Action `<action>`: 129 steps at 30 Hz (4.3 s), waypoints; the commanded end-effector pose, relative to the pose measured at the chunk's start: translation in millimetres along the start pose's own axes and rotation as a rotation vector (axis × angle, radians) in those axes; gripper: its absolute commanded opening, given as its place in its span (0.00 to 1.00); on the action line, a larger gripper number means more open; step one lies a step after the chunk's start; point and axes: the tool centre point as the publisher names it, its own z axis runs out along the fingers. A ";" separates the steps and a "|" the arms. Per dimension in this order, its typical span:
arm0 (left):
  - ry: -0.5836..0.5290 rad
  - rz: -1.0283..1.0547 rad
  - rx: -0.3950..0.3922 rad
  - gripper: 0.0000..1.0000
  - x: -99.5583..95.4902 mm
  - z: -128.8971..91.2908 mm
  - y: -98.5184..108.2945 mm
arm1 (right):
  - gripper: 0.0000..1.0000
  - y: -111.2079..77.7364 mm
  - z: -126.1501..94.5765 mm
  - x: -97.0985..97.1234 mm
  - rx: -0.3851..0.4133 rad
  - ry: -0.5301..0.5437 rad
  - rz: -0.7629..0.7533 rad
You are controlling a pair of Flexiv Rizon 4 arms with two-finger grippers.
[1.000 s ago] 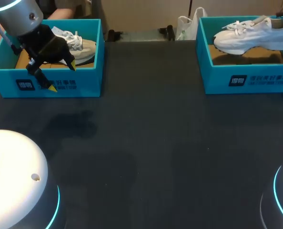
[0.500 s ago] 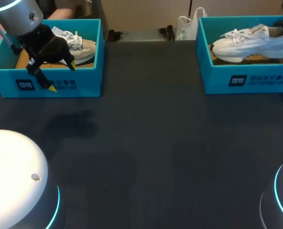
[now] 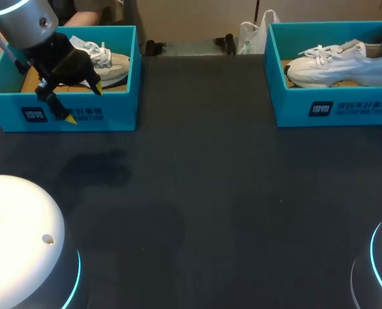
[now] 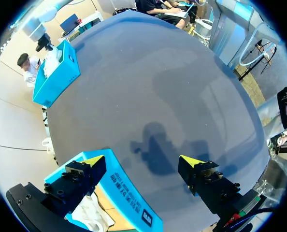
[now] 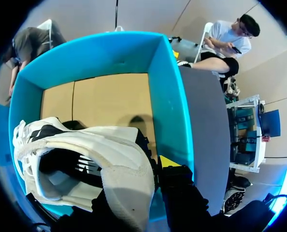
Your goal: Take the shoe out of the shoebox, open the shoe tongue, remove and reinsert the insole, then place the shoe into the shoebox
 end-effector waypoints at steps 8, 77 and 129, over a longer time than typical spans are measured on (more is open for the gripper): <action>-0.001 0.001 -0.002 1.00 1.1 0.0 0.0 | 0.00 -20.4 6.7 7.0 0.003 -0.016 -0.003; -0.001 0.001 -0.002 1.00 1.1 0.0 0.0 | 0.00 -49.7 71.7 16.8 0.050 0.036 0.055; -0.001 0.001 -0.002 1.00 1.1 0.0 0.0 | 1.00 -106.0 -95.4 25.0 0.045 0.084 0.095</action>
